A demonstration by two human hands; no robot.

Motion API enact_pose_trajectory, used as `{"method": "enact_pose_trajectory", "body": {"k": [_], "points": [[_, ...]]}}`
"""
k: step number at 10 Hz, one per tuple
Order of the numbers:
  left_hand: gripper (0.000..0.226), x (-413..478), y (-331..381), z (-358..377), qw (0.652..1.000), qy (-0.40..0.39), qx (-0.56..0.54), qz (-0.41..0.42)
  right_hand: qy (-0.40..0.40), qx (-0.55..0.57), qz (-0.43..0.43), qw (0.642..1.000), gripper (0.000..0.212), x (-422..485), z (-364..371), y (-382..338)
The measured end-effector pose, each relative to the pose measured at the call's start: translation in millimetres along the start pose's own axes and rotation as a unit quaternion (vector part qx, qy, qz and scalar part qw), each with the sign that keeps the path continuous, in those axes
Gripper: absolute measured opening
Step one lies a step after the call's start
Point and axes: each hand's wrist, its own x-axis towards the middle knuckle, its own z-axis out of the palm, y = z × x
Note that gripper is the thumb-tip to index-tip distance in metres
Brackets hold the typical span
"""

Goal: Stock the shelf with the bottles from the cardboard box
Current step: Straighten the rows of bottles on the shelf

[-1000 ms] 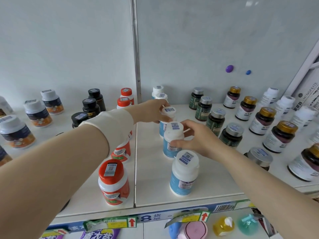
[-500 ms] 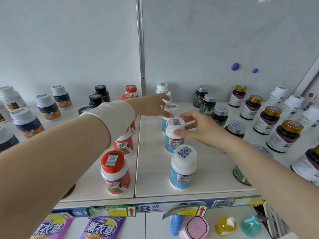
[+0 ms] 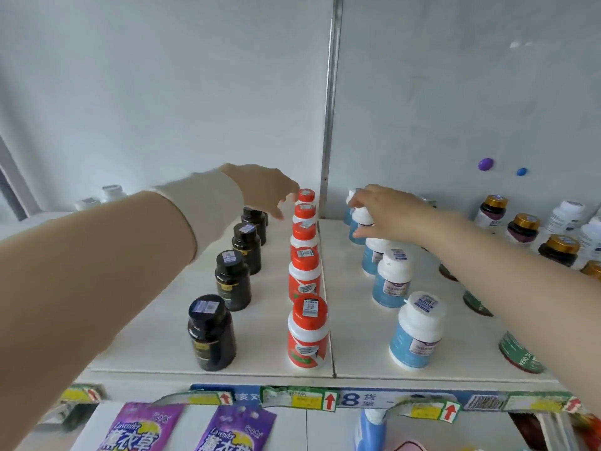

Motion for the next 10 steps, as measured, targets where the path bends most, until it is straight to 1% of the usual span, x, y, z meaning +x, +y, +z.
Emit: {"method": "enact_pose_trajectory", "body": {"k": [1,2,3,4,5,6,7,8,9,10], "points": [[0.050,-1,-19,13,0.998,-0.014,0.062,0.019,-0.016,-0.078,-0.009,0.997,0.052,5,2,-24],[0.050,1,-29,24,0.998,-0.011,0.051,0.046,-0.033,-0.097,-0.001,0.995,0.053,5,8,-40],[0.050,4,-30,34,0.997,-0.002,-0.038,0.068,-0.043,-0.017,0.028,0.999,0.059,3,14,-47],[0.054,13,-28,47,0.988,0.006,-0.138,0.071,-0.034,0.141,0.058,0.988,0.057,-3,20,-52],[0.057,23,-28,58,0.980,0.000,-0.187,0.062,-0.038,0.266,0.068,0.961,0.057,-12,32,-59],[0.055,27,-25,62,0.979,-0.009,-0.195,0.056,-0.052,0.333,0.079,0.938,0.063,-15,44,-63],[0.054,27,-23,63,0.980,-0.014,-0.192,0.053,-0.073,0.343,0.096,0.932,0.068,-15,51,-66],[0.054,17,-15,57,0.976,-0.021,-0.213,0.040,-0.076,0.368,0.111,0.920,0.065,-12,59,-69],[0.054,28,-10,62,0.966,-0.018,-0.255,0.044,-0.065,0.386,0.114,0.913,0.055,-10,63,-69],[0.056,29,-4,63,0.957,-0.006,-0.285,0.049,-0.069,0.385,0.117,0.913,0.052,-10,66,-68]]}}
